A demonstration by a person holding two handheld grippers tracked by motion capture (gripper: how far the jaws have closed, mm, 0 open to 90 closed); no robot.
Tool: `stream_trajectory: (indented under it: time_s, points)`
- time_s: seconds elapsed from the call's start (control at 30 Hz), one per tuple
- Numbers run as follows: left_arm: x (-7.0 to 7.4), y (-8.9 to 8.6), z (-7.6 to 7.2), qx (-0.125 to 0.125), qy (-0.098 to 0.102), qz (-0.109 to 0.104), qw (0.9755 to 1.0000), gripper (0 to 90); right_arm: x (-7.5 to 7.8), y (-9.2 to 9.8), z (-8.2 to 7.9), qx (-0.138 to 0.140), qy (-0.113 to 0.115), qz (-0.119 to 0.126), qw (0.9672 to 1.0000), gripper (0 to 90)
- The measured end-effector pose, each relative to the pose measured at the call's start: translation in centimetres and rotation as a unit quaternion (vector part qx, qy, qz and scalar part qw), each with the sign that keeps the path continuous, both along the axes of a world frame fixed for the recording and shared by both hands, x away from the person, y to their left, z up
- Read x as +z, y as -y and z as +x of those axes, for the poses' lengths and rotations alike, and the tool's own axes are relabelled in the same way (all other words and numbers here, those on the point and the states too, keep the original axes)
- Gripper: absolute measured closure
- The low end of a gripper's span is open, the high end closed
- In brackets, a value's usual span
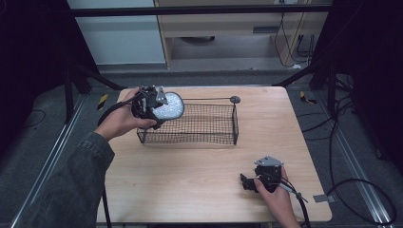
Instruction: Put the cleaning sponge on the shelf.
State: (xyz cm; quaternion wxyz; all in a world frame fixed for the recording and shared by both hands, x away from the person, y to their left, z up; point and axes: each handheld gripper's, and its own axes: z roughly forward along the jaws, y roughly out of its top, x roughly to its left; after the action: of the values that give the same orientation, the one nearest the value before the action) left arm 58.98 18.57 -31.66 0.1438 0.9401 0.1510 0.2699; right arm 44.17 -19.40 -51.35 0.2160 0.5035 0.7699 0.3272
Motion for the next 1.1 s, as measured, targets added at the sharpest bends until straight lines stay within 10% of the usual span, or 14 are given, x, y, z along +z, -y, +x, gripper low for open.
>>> stream_trajectory:
  time_s: [1.1]
  points:
    - [-3.4, 0.9, 3.1, -0.037, 0.020, 0.032, 0.9986, 11.5, 0.0, -0.1, 0.1, 0.001, 0.000, 0.001, 1.0000, 0.3]
